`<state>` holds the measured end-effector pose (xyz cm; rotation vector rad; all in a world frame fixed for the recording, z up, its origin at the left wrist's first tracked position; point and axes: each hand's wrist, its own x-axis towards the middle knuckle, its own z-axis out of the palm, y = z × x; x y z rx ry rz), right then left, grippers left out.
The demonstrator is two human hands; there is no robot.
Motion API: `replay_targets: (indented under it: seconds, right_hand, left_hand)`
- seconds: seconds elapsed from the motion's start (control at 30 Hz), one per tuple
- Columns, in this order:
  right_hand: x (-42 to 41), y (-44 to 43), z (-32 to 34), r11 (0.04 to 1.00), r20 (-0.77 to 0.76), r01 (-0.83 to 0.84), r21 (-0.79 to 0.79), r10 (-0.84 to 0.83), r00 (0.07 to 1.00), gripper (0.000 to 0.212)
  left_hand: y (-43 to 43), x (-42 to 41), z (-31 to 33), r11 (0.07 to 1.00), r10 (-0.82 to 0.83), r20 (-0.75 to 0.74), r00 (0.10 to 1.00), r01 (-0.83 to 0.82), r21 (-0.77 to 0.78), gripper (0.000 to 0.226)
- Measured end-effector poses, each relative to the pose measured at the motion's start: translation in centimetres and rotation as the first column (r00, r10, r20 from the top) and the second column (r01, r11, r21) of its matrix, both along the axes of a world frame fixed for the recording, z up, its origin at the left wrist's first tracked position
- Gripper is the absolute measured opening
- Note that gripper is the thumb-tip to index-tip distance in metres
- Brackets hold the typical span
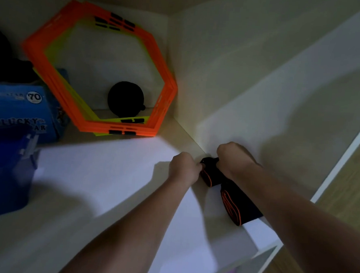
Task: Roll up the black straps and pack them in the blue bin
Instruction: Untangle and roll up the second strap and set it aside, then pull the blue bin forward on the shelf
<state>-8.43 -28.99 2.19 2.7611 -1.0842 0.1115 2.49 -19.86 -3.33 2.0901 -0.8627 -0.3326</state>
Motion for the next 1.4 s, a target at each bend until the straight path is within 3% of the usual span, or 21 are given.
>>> replay_targets:
  seconds: [0.13,0.33,0.53,0.73,0.93,1.13,1.27,1.4]
  right_hand:
    - [0.8,1.5,2.2,1.0,0.075,-0.029,0.008,0.029,0.997,0.015]
    - [5.5,6.1,6.7,0.987,0.247,-0.145,0.063,0.125,0.961,0.038]
    - [12.7,13.4,8.8,0.905,0.412,-0.425,-0.013,0.392,0.823,0.027]
    - [18.0,21.5,7.8,0.769,0.485,-0.637,0.051,0.539,0.689,0.046]
    - [21.4,27.7,5.8,0.657,0.558,-0.743,0.126,0.572,0.601,0.061]
    - [23.1,30.7,2.6,0.674,0.539,-0.73,0.112,0.576,0.615,0.065]
    - [23.5,31.3,1.1,0.65,0.552,-0.75,0.123,0.583,0.596,0.065]
    - [23.6,31.1,0.3,0.629,0.565,-0.772,0.087,0.607,0.558,0.054]
  left_hand:
    - [2.2,1.5,2.9,0.999,0.009,0.156,0.988,-0.013,0.03,0.044]
    - [9.1,6.6,8.2,0.994,0.067,0.352,0.934,-0.095,0.063,0.041]
    - [20.0,11.3,12.3,0.928,0.236,0.632,0.738,-0.365,0.079,0.041]
    - [31.6,14.9,13.6,0.792,0.369,0.663,0.652,-0.593,0.143,0.046]
    - [41.0,17.5,12.2,0.694,0.444,0.643,0.625,-0.693,0.194,0.062]
    - [46.2,18.3,9.8,0.59,0.531,0.606,0.592,-0.772,0.238,0.07]
    - [48.2,18.5,8.2,0.622,0.597,0.511,0.619,-0.759,0.192,0.062]
    - [48.8,18.3,7.7,0.671,0.61,0.511,0.606,-0.738,0.074,0.047]
